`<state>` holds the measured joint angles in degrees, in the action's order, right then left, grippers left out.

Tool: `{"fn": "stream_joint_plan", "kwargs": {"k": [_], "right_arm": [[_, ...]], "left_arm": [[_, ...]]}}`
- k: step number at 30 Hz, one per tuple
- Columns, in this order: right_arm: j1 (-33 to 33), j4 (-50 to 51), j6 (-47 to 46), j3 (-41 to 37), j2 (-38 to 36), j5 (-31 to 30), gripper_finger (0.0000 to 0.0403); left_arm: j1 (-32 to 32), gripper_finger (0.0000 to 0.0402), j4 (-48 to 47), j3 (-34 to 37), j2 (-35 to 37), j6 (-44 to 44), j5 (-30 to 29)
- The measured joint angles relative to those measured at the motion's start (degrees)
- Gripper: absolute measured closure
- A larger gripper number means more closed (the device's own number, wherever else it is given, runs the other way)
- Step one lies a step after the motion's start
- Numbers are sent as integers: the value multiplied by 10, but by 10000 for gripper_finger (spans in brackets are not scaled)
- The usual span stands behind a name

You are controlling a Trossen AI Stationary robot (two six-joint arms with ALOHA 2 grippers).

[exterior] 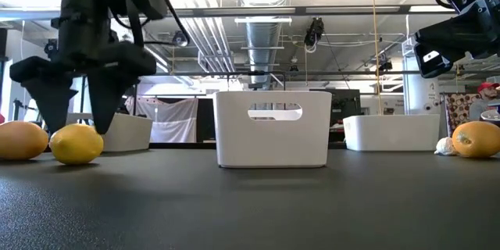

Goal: Sort produce into baskets
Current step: Put the lemon into the bottom white bin

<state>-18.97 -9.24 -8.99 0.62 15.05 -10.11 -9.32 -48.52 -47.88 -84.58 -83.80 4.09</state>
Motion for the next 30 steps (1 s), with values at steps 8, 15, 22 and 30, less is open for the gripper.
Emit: {"fn": "stream_joint_plan", "kwargs": {"k": [8,15,22,30], "right_arm": [[0,0,0,0,0,0,390],[0,0,0,0,0,0,390],[0,0,0,0,0,0,390],[0,0,0,0,0,0,390]], "left_arm": [[0,70,4,0,-43,-3,-8],[0,103,11,0,-54,7,-22],[0,182,11,0,-53,19,-45],[-1,186,3,-11,-51,23,-47]]}}
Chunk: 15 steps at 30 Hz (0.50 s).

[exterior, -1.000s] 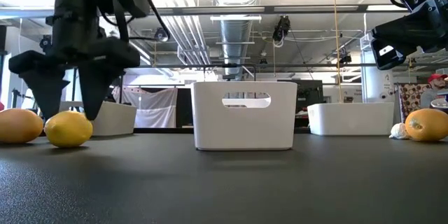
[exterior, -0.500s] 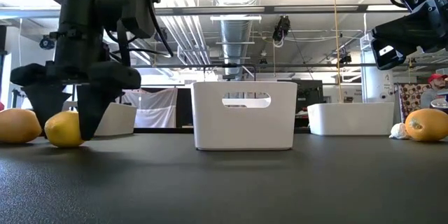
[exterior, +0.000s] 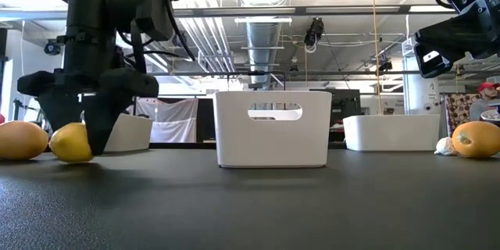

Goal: Sort produce into baskets
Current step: Put the lemon into the bottom white bin

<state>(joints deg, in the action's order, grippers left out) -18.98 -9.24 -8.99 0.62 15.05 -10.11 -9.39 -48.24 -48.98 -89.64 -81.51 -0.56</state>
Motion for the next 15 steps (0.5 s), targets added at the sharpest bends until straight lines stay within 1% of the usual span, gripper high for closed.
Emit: {"fn": "stream_joint_plan", "kwargs": {"k": [3,6,9,12,15], "right_arm": [[0,0,0,0,0,0,390],[0,0,0,0,0,0,390],[0,0,0,0,0,0,390],[0,0,0,0,0,0,390],[0,0,0,0,0,0,390]], "left_arm": [[0,180,-20,-43,4,10,-20],[1,182,-47,-107,4,34,-77],[2,185,-51,-173,4,62,-143],[4,185,-48,-238,-1,112,-205],[9,185,-50,-292,-14,165,-231]]}}
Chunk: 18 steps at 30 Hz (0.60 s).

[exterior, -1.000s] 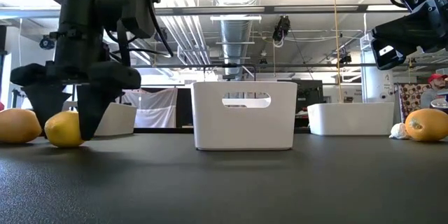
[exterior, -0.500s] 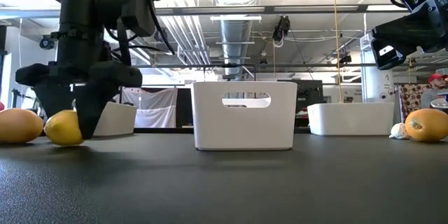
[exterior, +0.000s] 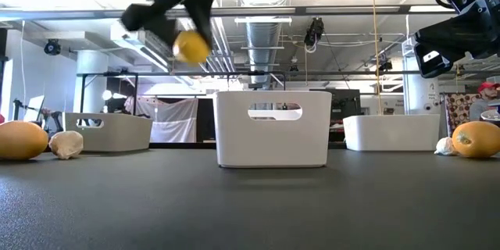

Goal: Sort produce into baskets
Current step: Put the lemon into the bottom white bin

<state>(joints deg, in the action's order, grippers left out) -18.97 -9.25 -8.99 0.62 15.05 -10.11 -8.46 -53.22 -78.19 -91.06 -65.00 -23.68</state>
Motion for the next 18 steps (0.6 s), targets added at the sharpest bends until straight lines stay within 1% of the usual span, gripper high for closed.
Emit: {"fn": "stream_joint_plan", "kwargs": {"k": [3,7,15,18], "right_arm": [[0,0,0,0,0,0,390],[0,0,0,0,0,0,390],[0,0,0,0,0,0,390],[0,0,0,0,0,0,390]], "left_arm": [[11,186,0,-41,-20,45,-2],[29,186,-1,-78,-63,60,14],[65,185,-2,-120,-177,103,88],[74,184,-10,-132,-216,111,103]]}}
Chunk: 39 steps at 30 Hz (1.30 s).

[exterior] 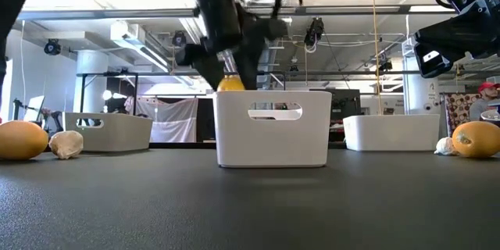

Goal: Sort produce into baskets
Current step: Put the lemon into the bottom white bin

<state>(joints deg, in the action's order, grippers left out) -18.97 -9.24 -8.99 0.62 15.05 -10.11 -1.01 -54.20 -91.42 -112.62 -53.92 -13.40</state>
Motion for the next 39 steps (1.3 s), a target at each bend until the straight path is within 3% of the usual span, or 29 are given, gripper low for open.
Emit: {"fn": "stream_joint_plan", "kwargs": {"k": [8,17,24,39], "right_arm": [[0,0,0,0,0,0,390],[0,0,0,0,0,0,390],[0,0,0,0,0,0,390],[0,0,0,0,0,0,390]], "left_arm": [[9,179,-31,-55,-62,62,9],[9,144,-37,-116,-102,153,2],[9,145,-48,-132,-122,216,-60],[6,149,-112,-180,-127,221,-50]]}}
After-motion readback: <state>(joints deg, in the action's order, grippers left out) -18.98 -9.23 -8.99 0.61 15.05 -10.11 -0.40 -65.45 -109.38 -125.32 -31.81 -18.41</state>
